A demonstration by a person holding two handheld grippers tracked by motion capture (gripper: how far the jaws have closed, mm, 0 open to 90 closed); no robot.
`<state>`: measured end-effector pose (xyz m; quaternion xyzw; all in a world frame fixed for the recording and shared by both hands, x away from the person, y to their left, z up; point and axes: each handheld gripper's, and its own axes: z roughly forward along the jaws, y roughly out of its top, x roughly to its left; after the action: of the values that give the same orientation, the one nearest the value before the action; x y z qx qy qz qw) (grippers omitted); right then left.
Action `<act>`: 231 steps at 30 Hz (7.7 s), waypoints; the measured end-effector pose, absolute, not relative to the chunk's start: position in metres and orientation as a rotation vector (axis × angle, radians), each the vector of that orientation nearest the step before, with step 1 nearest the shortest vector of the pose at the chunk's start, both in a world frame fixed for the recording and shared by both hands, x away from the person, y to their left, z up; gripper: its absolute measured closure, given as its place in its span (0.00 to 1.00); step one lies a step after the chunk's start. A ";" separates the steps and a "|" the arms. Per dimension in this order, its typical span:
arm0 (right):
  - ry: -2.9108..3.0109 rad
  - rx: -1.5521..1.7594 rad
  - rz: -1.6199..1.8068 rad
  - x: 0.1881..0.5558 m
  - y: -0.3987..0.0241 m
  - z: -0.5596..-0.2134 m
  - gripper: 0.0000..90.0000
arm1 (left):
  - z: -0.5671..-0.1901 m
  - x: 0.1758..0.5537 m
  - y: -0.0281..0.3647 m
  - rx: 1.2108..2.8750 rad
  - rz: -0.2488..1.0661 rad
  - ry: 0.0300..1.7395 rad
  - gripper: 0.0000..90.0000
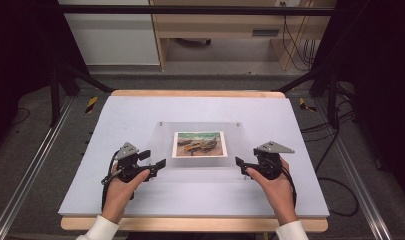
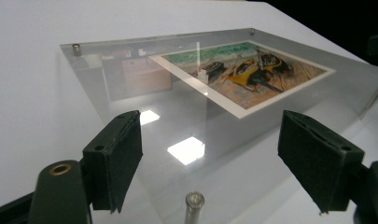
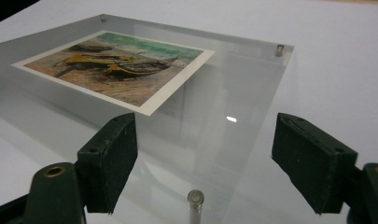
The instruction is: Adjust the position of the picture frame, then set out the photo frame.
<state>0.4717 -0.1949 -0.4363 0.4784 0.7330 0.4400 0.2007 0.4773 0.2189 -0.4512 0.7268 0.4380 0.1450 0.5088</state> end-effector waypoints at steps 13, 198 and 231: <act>2.079 1.397 1.274 0.484 -0.189 -0.449 0.21 | -0.453 0.484 0.222 1.760 0.359 1.154 0.21; 2.094 1.315 1.265 0.404 -0.208 -0.444 0.64 | -0.444 0.411 0.233 1.896 0.343 1.114 0.62; 2.104 1.297 1.242 0.394 -0.210 -0.446 0.71 | -0.445 0.403 0.233 1.927 0.355 1.114 0.67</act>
<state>0.3943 -0.2101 -0.4460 0.4607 0.7472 0.4411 0.1868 0.4028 0.2328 -0.4453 0.7722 0.4463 0.1424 0.4293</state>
